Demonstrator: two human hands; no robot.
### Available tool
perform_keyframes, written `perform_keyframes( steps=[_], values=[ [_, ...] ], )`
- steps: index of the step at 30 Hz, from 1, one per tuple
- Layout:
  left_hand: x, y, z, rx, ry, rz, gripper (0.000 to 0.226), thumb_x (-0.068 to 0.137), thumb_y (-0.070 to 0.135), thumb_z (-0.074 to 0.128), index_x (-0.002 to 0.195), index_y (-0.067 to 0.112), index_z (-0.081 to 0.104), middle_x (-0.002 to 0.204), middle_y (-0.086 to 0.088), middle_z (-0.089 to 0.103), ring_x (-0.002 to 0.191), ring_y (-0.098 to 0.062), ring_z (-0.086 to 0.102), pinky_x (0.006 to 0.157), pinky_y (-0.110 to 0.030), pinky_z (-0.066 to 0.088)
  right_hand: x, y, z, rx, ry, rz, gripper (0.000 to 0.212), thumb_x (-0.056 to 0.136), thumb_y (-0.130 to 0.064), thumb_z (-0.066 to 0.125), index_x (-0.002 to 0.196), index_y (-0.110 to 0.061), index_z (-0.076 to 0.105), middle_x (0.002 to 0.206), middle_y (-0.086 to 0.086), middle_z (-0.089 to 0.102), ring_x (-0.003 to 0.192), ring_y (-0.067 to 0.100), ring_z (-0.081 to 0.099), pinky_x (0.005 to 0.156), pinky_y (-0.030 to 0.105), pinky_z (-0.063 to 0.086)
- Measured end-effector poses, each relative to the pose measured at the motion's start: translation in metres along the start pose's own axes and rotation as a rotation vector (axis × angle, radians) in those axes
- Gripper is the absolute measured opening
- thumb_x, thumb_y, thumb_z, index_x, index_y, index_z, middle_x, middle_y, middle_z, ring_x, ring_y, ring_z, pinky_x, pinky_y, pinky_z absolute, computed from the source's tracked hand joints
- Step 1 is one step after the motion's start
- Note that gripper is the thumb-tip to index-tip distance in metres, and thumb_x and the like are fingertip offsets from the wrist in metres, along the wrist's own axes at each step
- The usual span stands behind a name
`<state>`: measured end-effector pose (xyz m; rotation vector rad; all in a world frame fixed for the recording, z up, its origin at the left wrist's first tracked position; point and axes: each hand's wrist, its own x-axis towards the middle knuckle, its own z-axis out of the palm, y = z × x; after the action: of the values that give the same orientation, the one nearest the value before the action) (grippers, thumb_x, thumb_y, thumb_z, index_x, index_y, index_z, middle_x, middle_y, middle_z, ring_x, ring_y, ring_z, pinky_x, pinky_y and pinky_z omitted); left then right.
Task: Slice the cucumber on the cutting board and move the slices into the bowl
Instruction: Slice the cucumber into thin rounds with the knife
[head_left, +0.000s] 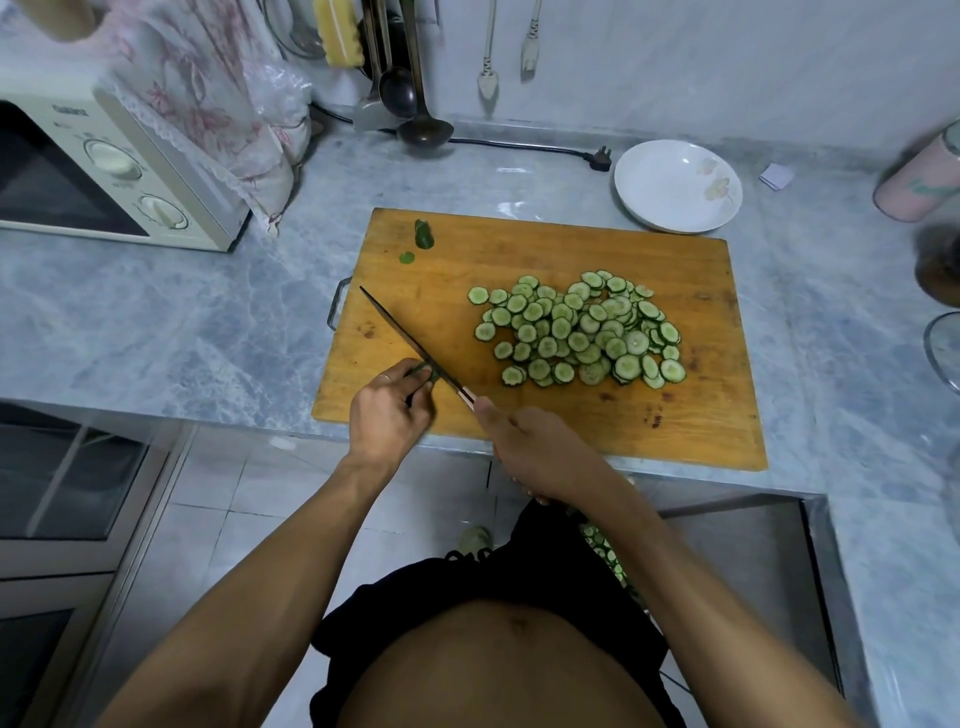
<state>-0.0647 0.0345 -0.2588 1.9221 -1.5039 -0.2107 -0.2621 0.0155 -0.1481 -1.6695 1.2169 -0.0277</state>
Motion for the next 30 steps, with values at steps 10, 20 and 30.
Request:
perform_keyframes(
  steps=[10, 20, 30],
  values=[
    [-0.003, -0.001, 0.004, -0.002, -0.024, 0.013, 0.025, 0.079, 0.009, 0.063, 0.098, 0.008, 0.078, 0.113, -0.008, 0.072, 0.096, -0.024, 0.07, 0.084, -0.025, 0.05, 0.017, -0.002, 0.008, 0.068, -0.015, 0.067, 0.074, 0.093, -0.074, 0.021, 0.055, -0.014, 0.04, 0.046, 0.003, 0.043, 0.042, 0.02, 0.046, 0.048, 0.03, 0.043],
    [-0.002, -0.002, 0.005, -0.038, 0.0, -0.058, 0.025, 0.081, 0.011, 0.062, 0.099, 0.01, 0.078, 0.11, -0.007, 0.073, 0.096, -0.023, 0.07, 0.085, -0.025, 0.051, 0.036, -0.003, 0.026, 0.008, 0.075, 0.017, 0.065, 0.103, -0.057, 0.023, 0.056, -0.014, 0.039, 0.055, 0.002, 0.047, 0.052, 0.017, 0.047, 0.052, 0.029, 0.034],
    [-0.003, 0.001, 0.002, -0.026, 0.079, -0.027, 0.02, 0.078, 0.014, 0.071, 0.096, 0.016, 0.079, 0.105, -0.002, 0.075, 0.093, -0.017, 0.071, 0.075, -0.024, 0.053, 0.031, 0.015, -0.005, 0.125, 0.137, 0.061, 0.072, 0.096, -0.07, 0.022, 0.062, -0.011, 0.048, 0.052, 0.006, 0.048, 0.036, 0.017, 0.045, 0.036, 0.02, 0.036]
  ],
)
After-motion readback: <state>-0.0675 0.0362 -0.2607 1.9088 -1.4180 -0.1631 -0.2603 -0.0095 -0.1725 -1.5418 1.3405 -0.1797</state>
